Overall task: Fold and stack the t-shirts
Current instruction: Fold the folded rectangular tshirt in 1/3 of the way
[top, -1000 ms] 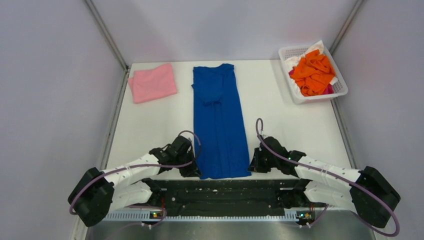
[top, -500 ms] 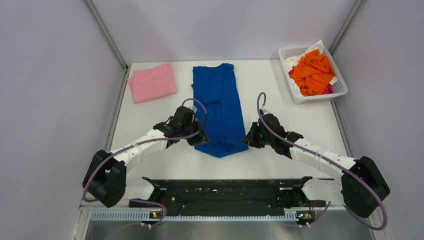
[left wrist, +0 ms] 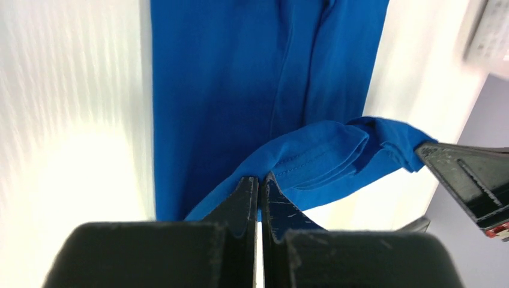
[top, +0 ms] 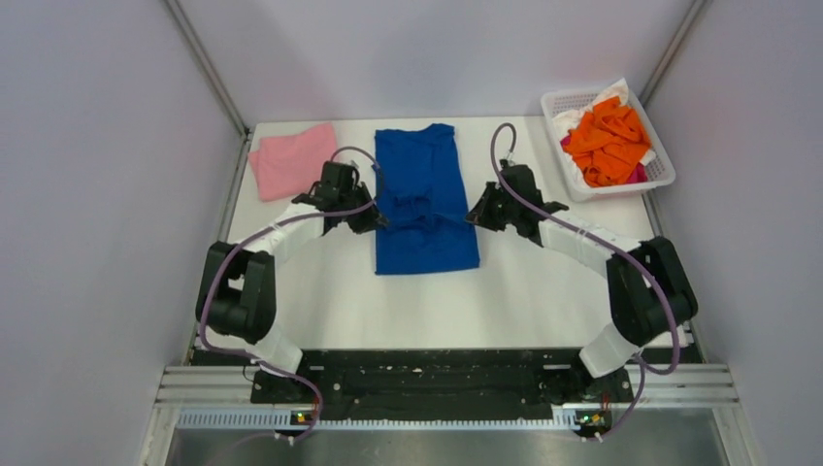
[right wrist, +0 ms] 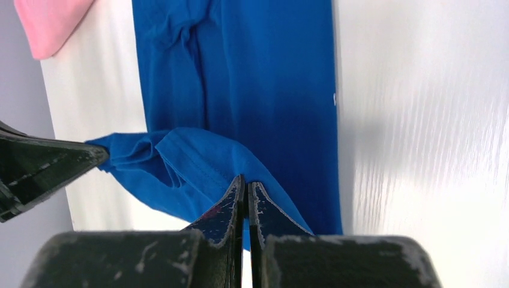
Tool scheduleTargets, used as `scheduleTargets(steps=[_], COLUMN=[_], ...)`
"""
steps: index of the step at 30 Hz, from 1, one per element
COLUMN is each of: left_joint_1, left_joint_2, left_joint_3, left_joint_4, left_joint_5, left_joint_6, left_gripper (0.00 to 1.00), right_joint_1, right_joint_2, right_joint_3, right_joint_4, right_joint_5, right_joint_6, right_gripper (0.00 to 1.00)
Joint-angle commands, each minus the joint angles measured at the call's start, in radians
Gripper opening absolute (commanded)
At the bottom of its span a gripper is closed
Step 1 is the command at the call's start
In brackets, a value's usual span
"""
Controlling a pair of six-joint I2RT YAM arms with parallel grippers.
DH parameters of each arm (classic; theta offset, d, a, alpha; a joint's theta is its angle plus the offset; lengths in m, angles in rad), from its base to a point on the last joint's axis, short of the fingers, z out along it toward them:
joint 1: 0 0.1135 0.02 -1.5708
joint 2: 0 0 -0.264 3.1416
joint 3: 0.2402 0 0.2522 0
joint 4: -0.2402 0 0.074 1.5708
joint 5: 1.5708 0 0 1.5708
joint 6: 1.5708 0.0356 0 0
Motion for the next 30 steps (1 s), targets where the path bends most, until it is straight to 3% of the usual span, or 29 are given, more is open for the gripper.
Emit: scheduleTargets(steps=[1, 15, 21, 23, 25, 26, 27, 29, 30], left_joint_1=[0.057, 0.110, 0.128, 0.132, 0.135, 0.136, 0.136, 0.137, 0.135], left_joint_2=[0.082, 0.334, 0.386, 0.375, 0.356, 0.344, 0.326, 0.284, 0.258], left_joint_3=[0.138, 0.355, 0.430, 0.435, 0.438, 0.436, 0.430, 0.400, 0.373], left_joint_4=[-0.002, -0.028, -0.043, -0.036, -0.034, -0.036, -0.041, -0.042, -0.042], left_joint_5=[0.002, 0.055, 0.061, 0.054, 0.050, 0.055, 0.059, 0.060, 0.058], left_joint_6=[0.053, 0.121, 0.124, 0.120, 0.120, 0.123, 0.125, 0.129, 0.130], left_gripper=[0.00, 0.01, 0.28, 0.49, 0.67, 0.70, 0.83, 0.88, 0.94], right_joint_1=[-0.036, -0.111, -0.143, -0.151, -0.152, -0.152, -0.153, -0.152, -0.153], right_joint_2=[0.099, 0.325, 0.405, 0.422, 0.423, 0.422, 0.417, 0.390, 0.373], right_joint_3=[0.113, 0.267, 0.336, 0.366, 0.393, 0.403, 0.407, 0.402, 0.387], right_joint_4=[0.044, 0.111, 0.113, 0.105, 0.100, 0.096, 0.091, 0.081, 0.081], right_joint_5=[-0.053, -0.089, -0.145, -0.156, -0.153, -0.153, -0.150, -0.135, -0.133], right_joint_6=[-0.050, -0.083, -0.082, -0.087, -0.104, -0.115, -0.122, -0.135, -0.138], right_gripper=[0.00, 0.00, 0.08, 0.17, 0.36, 0.45, 0.59, 0.85, 0.88])
